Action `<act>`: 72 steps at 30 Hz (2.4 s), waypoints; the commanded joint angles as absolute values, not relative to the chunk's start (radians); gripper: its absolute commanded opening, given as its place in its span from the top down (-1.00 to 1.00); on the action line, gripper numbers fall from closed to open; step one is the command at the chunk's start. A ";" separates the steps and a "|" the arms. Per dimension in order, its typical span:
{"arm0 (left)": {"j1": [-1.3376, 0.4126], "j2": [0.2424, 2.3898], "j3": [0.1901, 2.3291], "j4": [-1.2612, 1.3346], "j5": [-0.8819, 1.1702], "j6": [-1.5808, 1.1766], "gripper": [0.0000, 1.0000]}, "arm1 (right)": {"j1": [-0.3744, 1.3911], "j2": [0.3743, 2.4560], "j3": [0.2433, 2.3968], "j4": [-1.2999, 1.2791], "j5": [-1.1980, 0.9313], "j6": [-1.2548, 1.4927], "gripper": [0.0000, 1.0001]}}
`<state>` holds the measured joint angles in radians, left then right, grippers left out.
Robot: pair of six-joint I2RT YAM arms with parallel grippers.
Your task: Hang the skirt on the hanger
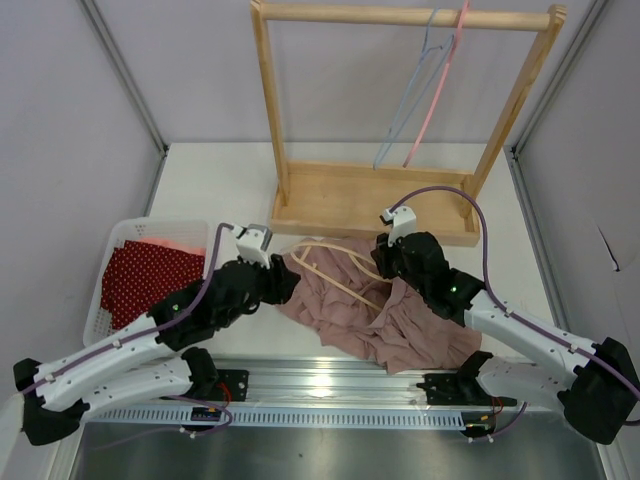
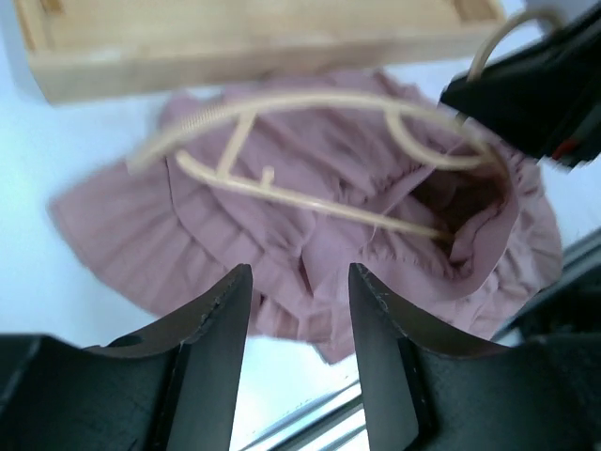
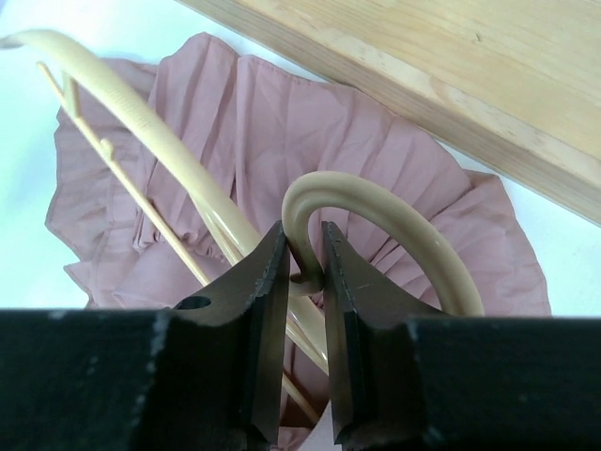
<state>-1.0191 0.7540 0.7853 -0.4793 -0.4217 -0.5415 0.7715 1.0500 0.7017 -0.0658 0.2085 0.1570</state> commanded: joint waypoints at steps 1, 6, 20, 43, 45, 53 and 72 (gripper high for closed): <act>-1.049 0.752 0.658 -0.407 -0.325 -0.633 -0.02 | 0.776 1.042 0.744 -0.046 0.241 0.178 1.00; -1.135 0.830 0.505 -0.217 -0.328 -0.667 -0.07 | 0.773 1.042 0.750 -0.055 0.238 0.183 1.00; -1.183 1.121 0.514 0.120 -0.457 -0.474 -0.21 | 0.770 1.025 0.756 -0.084 0.227 0.186 1.00; -1.183 1.299 0.515 0.259 -0.546 -0.399 -0.01 | 0.744 1.005 0.764 -0.100 0.195 0.179 1.00; -1.181 1.307 0.520 0.261 -0.563 -0.397 0.06 | 0.744 1.002 0.762 -0.103 0.193 0.176 1.00; -1.099 1.324 0.564 0.230 -0.562 -0.425 0.89 | 0.745 0.980 0.759 -0.110 0.187 0.178 1.00; -0.643 1.319 0.828 -0.173 -0.071 -0.572 1.00 | 0.770 0.904 0.712 -0.080 0.232 0.192 1.00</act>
<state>-0.6895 1.3045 0.7734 -0.1120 -0.1596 -0.5396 0.7597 0.9405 0.7086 -0.1364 0.2028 0.1822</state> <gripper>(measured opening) 0.008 0.194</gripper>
